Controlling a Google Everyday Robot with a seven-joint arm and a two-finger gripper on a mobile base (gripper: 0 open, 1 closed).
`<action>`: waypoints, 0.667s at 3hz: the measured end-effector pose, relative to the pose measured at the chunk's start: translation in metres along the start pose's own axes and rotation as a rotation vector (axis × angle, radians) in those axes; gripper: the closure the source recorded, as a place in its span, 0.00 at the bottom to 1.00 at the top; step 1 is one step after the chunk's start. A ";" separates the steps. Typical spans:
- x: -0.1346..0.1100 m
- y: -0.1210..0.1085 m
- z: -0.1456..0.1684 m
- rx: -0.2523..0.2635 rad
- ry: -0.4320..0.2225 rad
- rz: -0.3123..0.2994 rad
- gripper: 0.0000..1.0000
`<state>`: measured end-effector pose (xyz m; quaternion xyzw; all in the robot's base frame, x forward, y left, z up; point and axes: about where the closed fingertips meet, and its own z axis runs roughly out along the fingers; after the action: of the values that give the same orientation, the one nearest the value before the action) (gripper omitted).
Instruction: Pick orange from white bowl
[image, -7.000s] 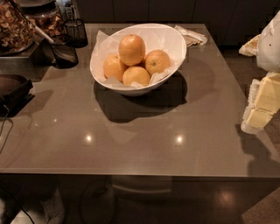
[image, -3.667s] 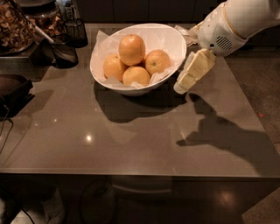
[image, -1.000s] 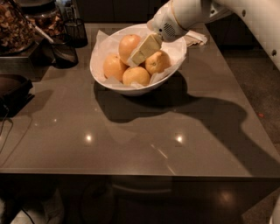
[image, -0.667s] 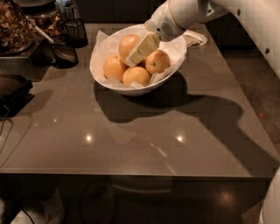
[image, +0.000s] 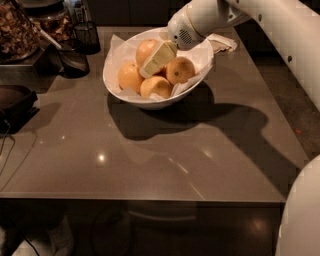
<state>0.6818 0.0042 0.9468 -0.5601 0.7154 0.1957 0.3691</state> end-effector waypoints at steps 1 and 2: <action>0.007 -0.001 0.010 -0.018 0.005 0.019 0.10; 0.007 0.000 0.017 -0.039 0.005 0.005 0.29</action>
Offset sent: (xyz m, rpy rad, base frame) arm 0.0062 0.0080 -0.0173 -0.0018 0.0271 0.0459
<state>0.6863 0.0119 0.9304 -0.5659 0.7137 0.2092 0.3557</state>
